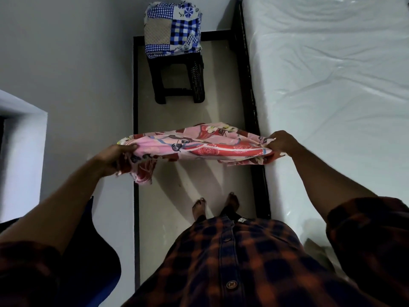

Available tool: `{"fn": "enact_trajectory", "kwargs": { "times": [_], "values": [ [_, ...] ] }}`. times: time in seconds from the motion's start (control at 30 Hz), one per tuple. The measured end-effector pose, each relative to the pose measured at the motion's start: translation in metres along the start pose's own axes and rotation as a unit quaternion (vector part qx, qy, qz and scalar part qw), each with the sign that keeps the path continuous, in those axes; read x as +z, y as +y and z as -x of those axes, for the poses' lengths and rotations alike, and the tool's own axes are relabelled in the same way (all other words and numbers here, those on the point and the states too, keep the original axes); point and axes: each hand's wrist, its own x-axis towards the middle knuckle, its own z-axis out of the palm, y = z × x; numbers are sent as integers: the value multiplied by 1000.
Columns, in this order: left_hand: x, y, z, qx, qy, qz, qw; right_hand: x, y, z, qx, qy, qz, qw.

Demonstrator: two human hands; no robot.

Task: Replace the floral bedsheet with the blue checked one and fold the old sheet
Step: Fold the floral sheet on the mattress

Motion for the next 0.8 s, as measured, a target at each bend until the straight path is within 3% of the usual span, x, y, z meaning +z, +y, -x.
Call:
{"fn": "enact_trajectory", "kwargs": {
  "times": [0.07, 0.13, 0.17, 0.2, 0.27, 0.3, 0.37, 0.53, 0.7, 0.8],
  "values": [
    [11, -15, 1, -30, 19, 21, 999, 8, 2, 6, -39, -10, 43, 998],
    [18, -29, 3, -76, 34, 24, 996, 8, -13, 30, -32, -26, -58, 997],
    [19, -36, 4, -97, 44, 16, 994, 12, -15, 32, -23, -38, -170, 984],
    [16, -43, 3, -109, 54, 1, 993, 17, -14, 33, 0, -61, -308, 949],
    [5, -58, -4, -110, 83, -43, 989, 25, -14, 39, 36, -88, -536, 839],
    [0, -66, -8, -99, 88, -48, 990, 29, -14, 41, 48, -78, -590, 802],
    [10, -70, 3, -67, 96, -62, 991, 36, -14, 45, 56, -41, -635, 769],
    [4, -97, 9, 4, 76, -56, 996, 48, -17, 58, 24, -57, -618, 784],
    [-3, -125, 21, -39, 57, -122, 990, 57, -19, 57, 58, -126, -637, 758],
    [-3, -139, 17, -76, 60, -152, 984, 56, -31, 60, 129, -194, -594, 770]
  ]
}}
